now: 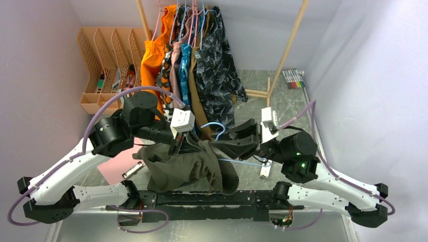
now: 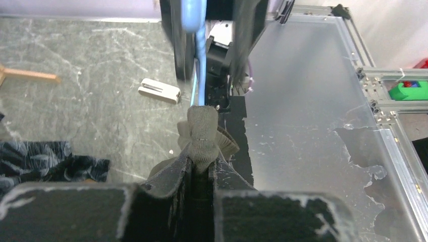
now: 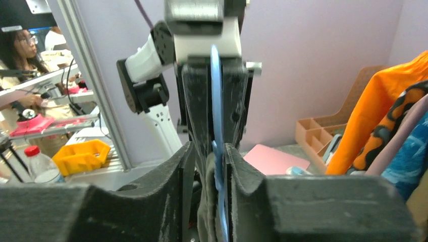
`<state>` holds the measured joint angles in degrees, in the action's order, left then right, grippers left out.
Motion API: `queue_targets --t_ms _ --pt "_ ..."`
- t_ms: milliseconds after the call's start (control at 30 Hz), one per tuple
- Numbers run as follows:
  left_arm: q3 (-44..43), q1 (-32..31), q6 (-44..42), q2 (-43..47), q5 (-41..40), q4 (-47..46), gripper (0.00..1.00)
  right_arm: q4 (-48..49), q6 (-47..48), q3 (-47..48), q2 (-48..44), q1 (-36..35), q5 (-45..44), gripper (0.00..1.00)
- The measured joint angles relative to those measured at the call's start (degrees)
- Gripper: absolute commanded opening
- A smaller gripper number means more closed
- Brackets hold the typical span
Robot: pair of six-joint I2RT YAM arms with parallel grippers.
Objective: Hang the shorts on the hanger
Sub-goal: Hang the shorts on the hanger.
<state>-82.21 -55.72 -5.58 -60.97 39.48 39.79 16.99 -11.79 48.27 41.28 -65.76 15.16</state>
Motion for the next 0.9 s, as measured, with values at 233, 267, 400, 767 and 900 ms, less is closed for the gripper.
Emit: queue_targets --t_ms 233,267,400,767,900 --pt "4.5 0.0 0.0 3.0 -3.1 -0.9 0.07 -5.6 0.5 5.8 -2.6 -0.1 -3.9 0.46" --pt "4.5 0.0 0.0 3.3 -3.3 -0.9 0.07 -6.6 0.5 6.9 -2.6 -0.1 -4.5 0.47" --pt "4.5 0.0 0.1 4.1 -3.7 -1.0 0.07 -12.0 1.1 12.3 -0.8 -0.1 -6.2 0.48" --pt "4.5 0.0 0.5 4.3 -3.9 -1.0 0.07 -27.9 2.6 23.1 8.9 -0.1 -5.3 0.27" --pt "4.5 0.0 0.7 4.3 -3.9 -0.9 0.07 -30.6 2.8 23.7 10.3 -0.1 -4.8 0.11"
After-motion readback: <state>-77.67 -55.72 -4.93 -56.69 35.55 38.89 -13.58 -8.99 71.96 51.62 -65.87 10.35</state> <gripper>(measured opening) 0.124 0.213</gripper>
